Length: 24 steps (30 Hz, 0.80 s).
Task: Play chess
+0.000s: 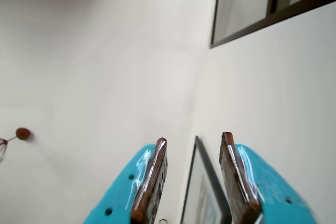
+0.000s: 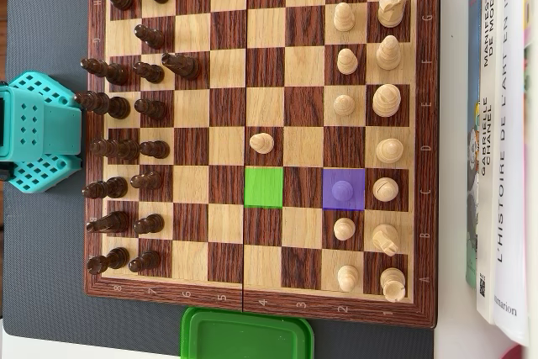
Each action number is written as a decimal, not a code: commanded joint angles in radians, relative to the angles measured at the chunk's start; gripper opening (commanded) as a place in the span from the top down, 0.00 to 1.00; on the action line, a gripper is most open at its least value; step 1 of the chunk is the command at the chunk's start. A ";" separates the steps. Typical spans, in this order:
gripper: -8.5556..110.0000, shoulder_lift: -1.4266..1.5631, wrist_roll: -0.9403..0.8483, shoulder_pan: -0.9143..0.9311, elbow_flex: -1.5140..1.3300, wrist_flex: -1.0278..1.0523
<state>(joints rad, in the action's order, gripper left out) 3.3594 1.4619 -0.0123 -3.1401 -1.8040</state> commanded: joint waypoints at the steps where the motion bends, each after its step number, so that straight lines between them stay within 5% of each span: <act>1: 0.80 -0.014 -0.002 0.003 -0.020 -0.002; 12: 0.80 -0.015 -0.005 0.005 -0.020 0.115; 24: 0.80 -0.014 -0.006 0.006 0.092 0.664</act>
<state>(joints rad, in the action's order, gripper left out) 3.3563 1.4619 -0.0107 -3.1186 -1.2364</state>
